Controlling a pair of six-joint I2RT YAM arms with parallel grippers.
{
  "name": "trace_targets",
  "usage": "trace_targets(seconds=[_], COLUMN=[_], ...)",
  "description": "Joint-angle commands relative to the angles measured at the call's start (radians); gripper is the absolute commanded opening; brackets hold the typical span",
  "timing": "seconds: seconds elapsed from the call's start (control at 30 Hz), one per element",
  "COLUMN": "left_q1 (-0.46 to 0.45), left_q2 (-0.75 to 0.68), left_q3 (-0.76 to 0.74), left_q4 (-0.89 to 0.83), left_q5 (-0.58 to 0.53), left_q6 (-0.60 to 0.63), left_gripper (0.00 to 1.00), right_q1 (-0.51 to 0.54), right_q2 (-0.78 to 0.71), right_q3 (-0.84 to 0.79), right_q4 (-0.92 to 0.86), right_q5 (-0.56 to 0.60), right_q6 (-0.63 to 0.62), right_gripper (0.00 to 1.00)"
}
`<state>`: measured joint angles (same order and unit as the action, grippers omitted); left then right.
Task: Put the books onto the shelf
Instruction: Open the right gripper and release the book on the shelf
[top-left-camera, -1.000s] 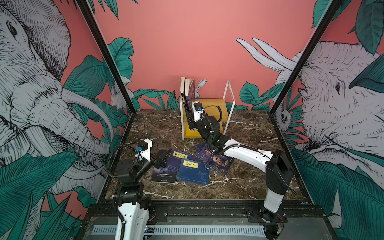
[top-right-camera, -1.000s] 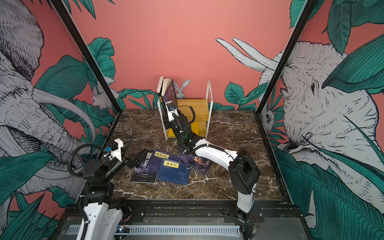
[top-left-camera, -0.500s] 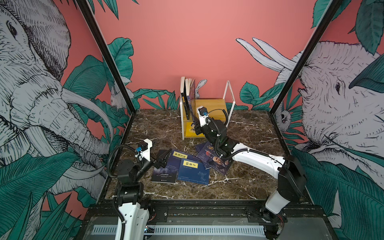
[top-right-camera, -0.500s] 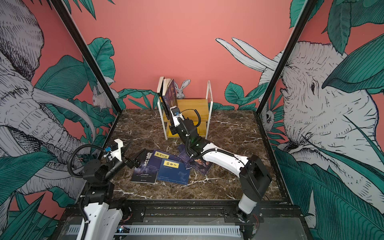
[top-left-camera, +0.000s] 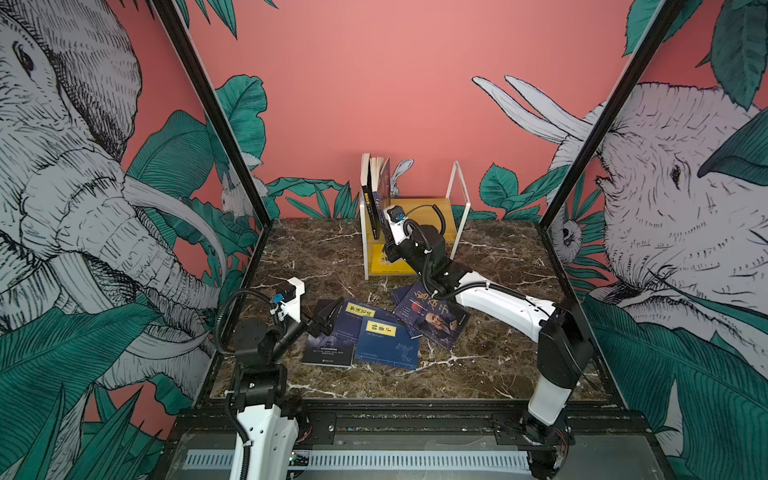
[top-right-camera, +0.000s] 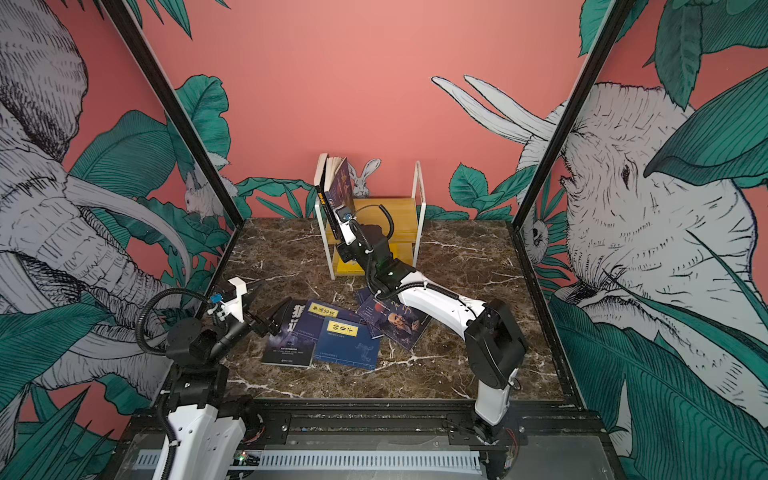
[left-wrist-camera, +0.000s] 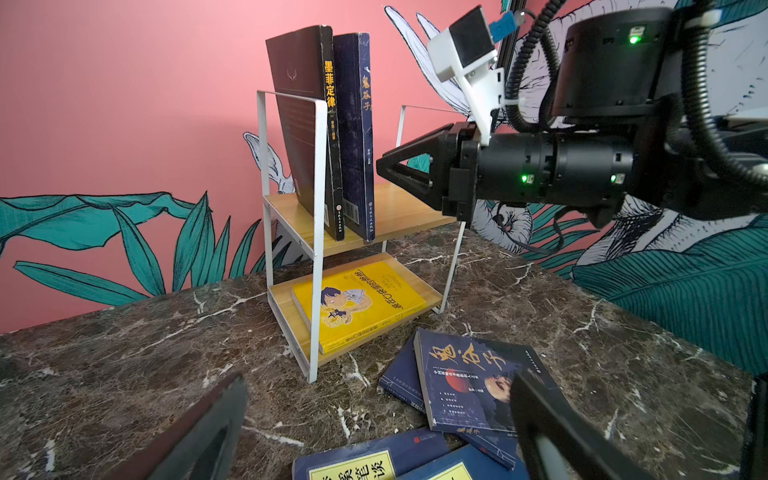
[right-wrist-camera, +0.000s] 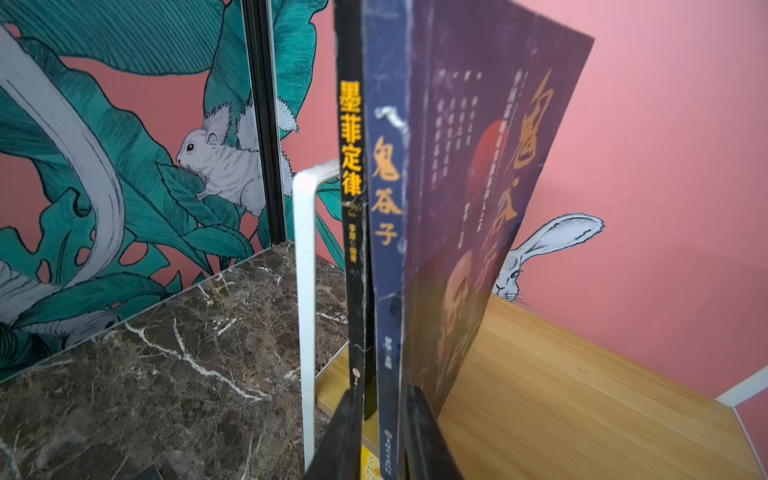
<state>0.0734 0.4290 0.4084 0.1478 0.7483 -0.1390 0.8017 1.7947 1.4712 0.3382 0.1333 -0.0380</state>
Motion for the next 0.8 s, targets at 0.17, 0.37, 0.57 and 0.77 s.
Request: trace_targets(seconds=[0.17, 0.37, 0.57, 0.77], left_q1=[0.005, 0.005, -0.003, -0.009], left_q2=[-0.002, 0.004, 0.000, 0.001], left_q3=[0.003, 0.004, -0.002, -0.002], left_q4=[0.000, 0.004, 0.020, 0.021], left_q5=[0.013, 0.022, 0.024, 0.023], left_q6=[0.006, -0.002, -0.011, -0.003], left_gripper=[0.99, 0.99, 0.99, 0.99], right_q1=[-0.034, -0.048, -0.057, -0.057], right_q2=[0.058, 0.096, 0.120, 0.094], right_q3=[0.105, 0.167, 0.202, 0.182], right_q4=[-0.023, -0.055, -0.057, -0.059], right_q5=[-0.059, -0.074, -0.083, -0.107], right_q6=[0.012, 0.010, 0.008, 0.024], right_gripper=[0.18, 0.15, 0.15, 0.19])
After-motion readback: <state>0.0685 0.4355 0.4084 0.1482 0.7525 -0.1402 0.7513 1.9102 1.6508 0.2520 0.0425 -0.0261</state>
